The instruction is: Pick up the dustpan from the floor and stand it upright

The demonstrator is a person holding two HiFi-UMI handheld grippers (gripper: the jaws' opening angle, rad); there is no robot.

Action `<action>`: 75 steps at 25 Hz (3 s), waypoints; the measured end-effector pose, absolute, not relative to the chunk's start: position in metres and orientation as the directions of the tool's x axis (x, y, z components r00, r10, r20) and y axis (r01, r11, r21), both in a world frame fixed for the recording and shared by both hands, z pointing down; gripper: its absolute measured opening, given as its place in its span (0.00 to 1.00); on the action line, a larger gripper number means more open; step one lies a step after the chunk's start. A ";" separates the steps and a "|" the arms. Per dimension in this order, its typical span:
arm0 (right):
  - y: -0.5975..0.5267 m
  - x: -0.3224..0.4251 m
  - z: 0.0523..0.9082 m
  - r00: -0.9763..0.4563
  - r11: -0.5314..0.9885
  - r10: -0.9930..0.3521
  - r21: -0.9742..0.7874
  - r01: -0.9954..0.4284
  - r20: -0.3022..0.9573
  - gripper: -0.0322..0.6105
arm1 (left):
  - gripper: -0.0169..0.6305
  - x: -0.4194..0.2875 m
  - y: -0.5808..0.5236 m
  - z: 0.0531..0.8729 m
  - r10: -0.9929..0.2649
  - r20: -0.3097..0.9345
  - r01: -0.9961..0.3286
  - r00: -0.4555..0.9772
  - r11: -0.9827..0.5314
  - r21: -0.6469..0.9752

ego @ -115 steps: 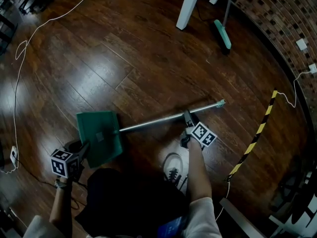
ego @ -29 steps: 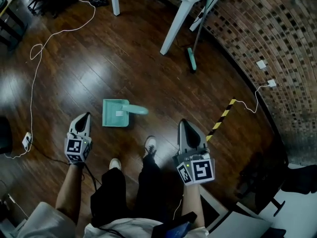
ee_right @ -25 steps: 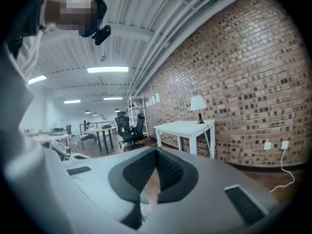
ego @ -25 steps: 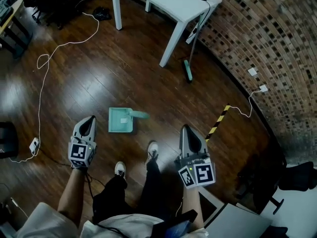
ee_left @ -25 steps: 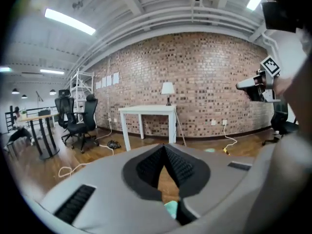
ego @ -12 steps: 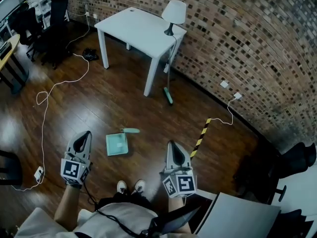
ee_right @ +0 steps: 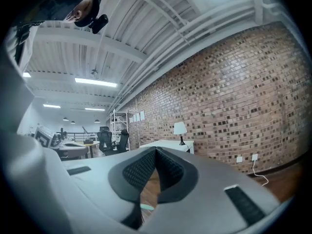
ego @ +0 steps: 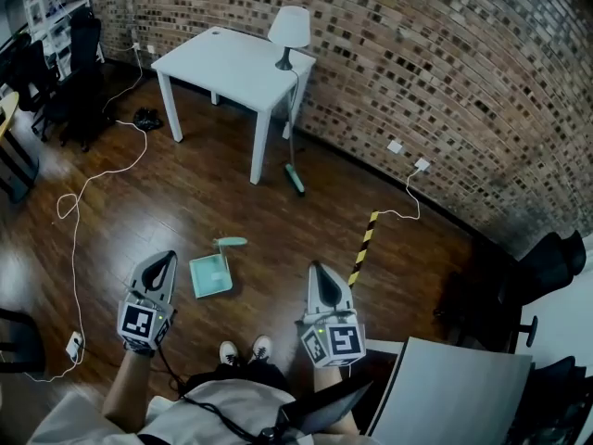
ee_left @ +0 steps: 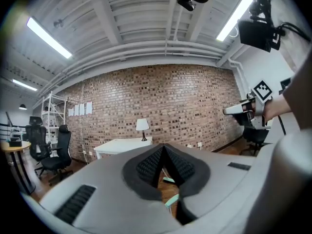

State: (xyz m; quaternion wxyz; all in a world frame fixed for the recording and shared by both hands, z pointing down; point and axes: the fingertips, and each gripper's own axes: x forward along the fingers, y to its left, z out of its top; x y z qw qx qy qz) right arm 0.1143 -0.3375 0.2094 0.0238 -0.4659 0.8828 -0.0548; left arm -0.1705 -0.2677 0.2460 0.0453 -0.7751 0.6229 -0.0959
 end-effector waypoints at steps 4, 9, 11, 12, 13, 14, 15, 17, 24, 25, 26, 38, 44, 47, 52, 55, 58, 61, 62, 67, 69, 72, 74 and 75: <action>-0.297 0.124 0.223 -0.505 0.501 -0.862 -0.077 -0.862 0.053 0.02 | 0.05 -0.144 -0.245 0.255 -0.940 0.200 -0.906 0.275 -0.323 -0.274; -0.237 0.159 0.249 -0.407 0.403 -0.910 -0.069 -0.913 0.077 0.02 | 0.05 -0.101 -0.223 0.278 -0.887 0.201 -0.872 0.415 -0.451 -0.189; -0.207 0.183 0.255 -0.368 0.361 -0.926 -0.092 -0.928 0.078 0.02 | 0.05 -0.077 -0.207 0.280 -0.871 0.185 -0.859 0.455 -0.484 -0.164; -0.192 0.193 0.254 -0.352 0.344 -0.933 -0.099 -0.934 0.074 0.02 | 0.05 -0.065 -0.198 0.278 -0.863 0.167 -0.848 0.477 -0.502 -0.171; -0.176 0.202 0.252 -0.339 0.332 -0.938 -0.105 -0.937 0.065 0.02 | 0.05 -0.056 -0.188 0.276 -0.856 0.149 -0.835 0.496 -0.517 -0.188; -0.158 0.209 0.249 -0.332 0.325 -0.942 -0.112 -0.939 0.050 0.02 | 0.05 -0.048 -0.175 0.272 -0.849 0.137 -0.825 0.510 -0.528 -0.201; -0.139 0.214 0.244 -0.329 0.323 -0.944 -0.119 -0.939 0.026 0.02 | 0.05 -0.041 -0.161 0.267 -0.846 0.128 -0.819 0.517 -0.533 -0.211; -0.097 0.225 0.231 -0.326 0.327 -0.945 -0.126 -0.937 -0.028 0.02 | 0.05 -0.035 -0.128 0.258 -0.851 0.100 -0.818 0.516 -0.524 -0.237; 0.086 0.258 0.248 -0.308 0.311 -0.951 -0.092 -0.946 -0.038 0.02 | 0.05 -0.013 0.048 0.261 -0.860 0.063 -0.826 0.507 -0.505 -0.250; 0.113 0.259 0.249 -0.302 0.304 -0.953 -0.101 -0.947 -0.035 0.02 | 0.05 -0.012 0.076 0.263 -0.853 0.071 -0.819 0.516 -0.517 -0.249; 0.139 0.262 0.249 -0.291 0.292 -0.956 -0.101 -0.951 -0.029 0.03 | 0.05 -0.010 0.100 0.265 -0.846 0.081 -0.812 0.528 -0.530 -0.243; 0.282 0.256 0.214 -0.262 0.267 -0.963 -0.115 -0.957 -0.056 0.02 | 0.05 -0.009 0.220 0.230 -0.823 0.079 -0.803 0.563 -0.567 -0.183; 0.285 0.218 0.204 -0.285 0.289 -0.957 -0.071 -0.955 -0.061 0.02 | 0.05 -0.007 0.231 0.219 -0.794 0.079 -0.772 0.603 -0.606 -0.193; 0.284 0.209 0.206 -0.295 0.297 -0.955 -0.073 -0.952 -0.035 0.02 | 0.05 0.004 0.237 0.217 -0.772 0.087 -0.751 0.629 -0.633 -0.189; 0.283 0.214 0.199 -0.275 0.275 -0.961 -0.057 -0.960 -0.012 0.01 | 0.05 0.017 0.245 0.218 -0.745 0.091 -0.725 0.661 -0.665 -0.177; 0.284 0.220 0.198 -0.263 0.264 -0.965 -0.062 -0.963 -0.013 0.01 | 0.05 0.021 0.249 0.217 -0.737 0.092 -0.708 0.670 -0.671 -0.219; 0.280 0.222 0.195 -0.262 0.263 -0.965 -0.043 -0.964 -0.022 0.01 | 0.05 0.027 0.249 0.216 -0.728 0.084 -0.690 0.680 -0.675 -0.260; 0.279 0.218 0.191 -0.271 0.271 -0.962 -0.017 -0.962 -0.023 0.01 | 0.05 0.030 0.249 0.214 -0.724 0.083 -0.691 0.684 -0.681 -0.244; 0.280 0.216 0.190 -0.274 0.275 -0.961 -0.008 -0.962 -0.020 0.01 | 0.05 0.030 0.250 0.213 -0.725 0.081 -0.693 0.684 -0.681 -0.238; 0.284 0.209 0.189 -0.281 0.281 -0.959 0.009 -0.960 -0.013 0.01 | 0.05 0.024 0.248 0.211 -0.733 0.067 -0.708 0.677 -0.673 -0.213; 0.287 0.209 0.191 -0.277 0.277 -0.961 0.010 -0.961 -0.009 0.01 | 0.05 0.023 0.249 0.210 -0.735 0.064 -0.711 0.675 -0.671 -0.211; 0.291 0.212 0.191 -0.268 0.268 -0.963 0.012 -0.963 -0.005 0.01 | 0.05 0.024 0.251 0.206 -0.735 0.057 -0.710 0.676 -0.670 -0.216; 0.292 0.211 0.190 -0.264 0.264 -0.964 0.012 -0.964 -0.008 0.01 | 0.05 0.021 0.250 0.205 -0.738 0.055 -0.713 0.673 -0.666 -0.218; 0.292 0.210 0.189 -0.264 0.264 -0.965 0.013 -0.965 -0.010 0.01 | 0.05 0.019 0.249 0.205 -0.741 0.055 -0.716 0.669 -0.663 -0.218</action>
